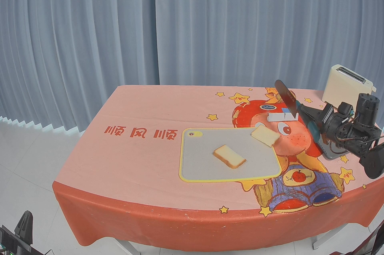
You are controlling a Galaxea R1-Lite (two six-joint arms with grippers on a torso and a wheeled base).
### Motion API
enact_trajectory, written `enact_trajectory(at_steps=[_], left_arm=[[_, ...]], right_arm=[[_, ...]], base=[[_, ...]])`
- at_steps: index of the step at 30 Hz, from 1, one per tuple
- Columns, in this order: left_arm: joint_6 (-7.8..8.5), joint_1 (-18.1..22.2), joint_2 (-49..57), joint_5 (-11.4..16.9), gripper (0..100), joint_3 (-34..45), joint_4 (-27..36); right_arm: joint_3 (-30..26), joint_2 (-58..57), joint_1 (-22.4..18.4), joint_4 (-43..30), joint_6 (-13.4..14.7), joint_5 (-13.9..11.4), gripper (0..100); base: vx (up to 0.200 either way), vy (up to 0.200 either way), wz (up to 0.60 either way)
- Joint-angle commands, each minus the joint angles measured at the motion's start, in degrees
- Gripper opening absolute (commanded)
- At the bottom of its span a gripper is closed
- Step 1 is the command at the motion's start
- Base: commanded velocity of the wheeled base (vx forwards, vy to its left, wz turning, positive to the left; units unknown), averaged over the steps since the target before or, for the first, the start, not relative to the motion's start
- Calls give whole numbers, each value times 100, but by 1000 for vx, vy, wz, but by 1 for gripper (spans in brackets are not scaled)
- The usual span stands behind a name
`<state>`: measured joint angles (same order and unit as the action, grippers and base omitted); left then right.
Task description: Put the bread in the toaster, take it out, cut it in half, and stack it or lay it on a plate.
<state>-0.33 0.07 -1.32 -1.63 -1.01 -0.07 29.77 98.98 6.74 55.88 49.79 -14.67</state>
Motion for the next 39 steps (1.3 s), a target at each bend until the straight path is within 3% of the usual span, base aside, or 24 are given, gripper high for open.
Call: enact_trajectory(at_steps=[1,3,6,8,18,39], left_arm=[[-2,1,-9,-4,0,101,-1],[-2,1,-9,-4,0,101,-1],[-2,1,-9,-4,0,101,-1],[-2,1,0,-4,0,101,-1],[-2,1,-9,-4,0,101,-1],[-2,1,-9,-4,0,101,-1]], right_arm=[[-33,-19,-200,2,119,-10,0],[-59,-19,-226,2,172,-36,0],[-103,-1,-323,10,356,-379,0],[-147,17,-305,2,383,-441,0],[-182,535,-402,72,365,-414,0],[-129,500,-569,90,356,-432,0]], base=[[0,0,0],[0,0,0],[0,0,0],[0,0,0],[0,0,0],[0,0,0]])
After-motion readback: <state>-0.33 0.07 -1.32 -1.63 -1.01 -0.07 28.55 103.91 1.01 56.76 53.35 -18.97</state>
